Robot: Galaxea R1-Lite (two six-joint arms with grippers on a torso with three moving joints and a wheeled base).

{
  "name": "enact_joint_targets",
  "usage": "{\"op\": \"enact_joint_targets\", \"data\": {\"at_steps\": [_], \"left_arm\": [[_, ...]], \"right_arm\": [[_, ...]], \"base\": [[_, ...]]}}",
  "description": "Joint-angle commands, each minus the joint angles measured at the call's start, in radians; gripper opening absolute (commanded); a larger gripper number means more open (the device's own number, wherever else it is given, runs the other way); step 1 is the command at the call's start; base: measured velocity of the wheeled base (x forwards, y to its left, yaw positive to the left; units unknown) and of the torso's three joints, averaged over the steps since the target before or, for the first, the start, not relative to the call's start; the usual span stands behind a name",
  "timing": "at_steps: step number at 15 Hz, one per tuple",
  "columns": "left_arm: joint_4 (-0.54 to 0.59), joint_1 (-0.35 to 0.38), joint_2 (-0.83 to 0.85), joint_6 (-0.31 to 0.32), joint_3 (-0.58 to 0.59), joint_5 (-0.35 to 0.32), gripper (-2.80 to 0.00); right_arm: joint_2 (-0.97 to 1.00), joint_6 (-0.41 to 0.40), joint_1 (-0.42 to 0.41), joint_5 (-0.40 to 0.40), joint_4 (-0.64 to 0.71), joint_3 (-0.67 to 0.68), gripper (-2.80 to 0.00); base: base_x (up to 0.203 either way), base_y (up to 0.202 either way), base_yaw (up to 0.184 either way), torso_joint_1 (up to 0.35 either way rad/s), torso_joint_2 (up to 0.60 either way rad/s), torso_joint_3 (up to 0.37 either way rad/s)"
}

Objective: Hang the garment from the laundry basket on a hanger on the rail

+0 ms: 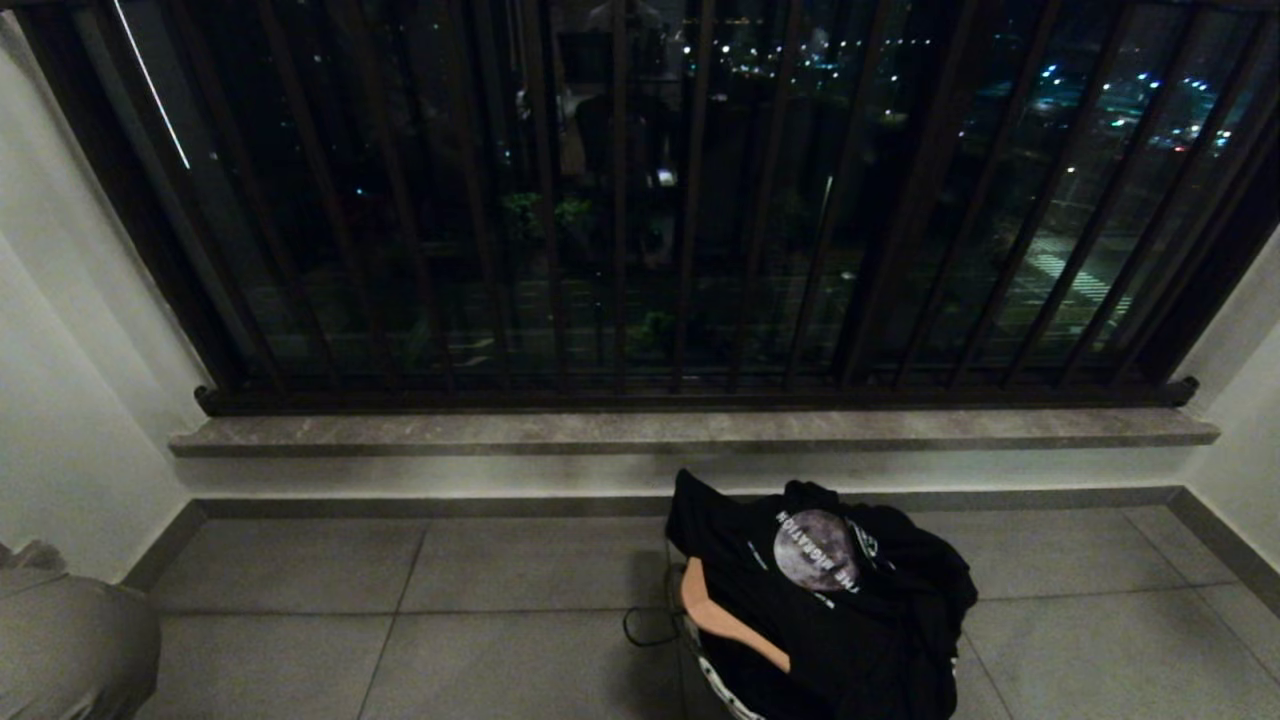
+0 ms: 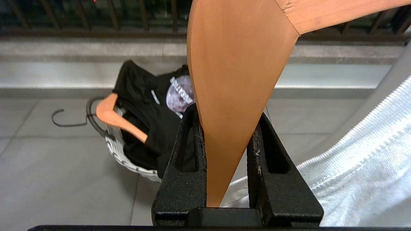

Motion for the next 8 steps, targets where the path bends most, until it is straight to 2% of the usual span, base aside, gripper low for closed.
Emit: {"op": "enact_joint_targets", "data": {"at_steps": [1,5,8], "left_arm": [[0.000,0.000,0.001,0.000,0.002,0.000,-2.80],[0.000,0.000,0.001,0.000,0.002,0.000,-2.80],[0.000,0.000,0.001,0.003,0.002,0.000,-2.80]], "right_arm": [[0.002,0.002,0.000,-0.001,0.000,0.004,-2.80],[0.002,0.001,0.000,-0.001,-0.001,0.004,-2.80],[0.002,0.001,0.000,-0.001,-0.001,0.004,-2.80]], "base": [[0.000,0.000,0.000,0.005,0.00,0.139],[0.000,0.000,0.000,0.000,0.00,0.149],[0.000,0.000,0.000,0.001,0.00,0.062]]}}
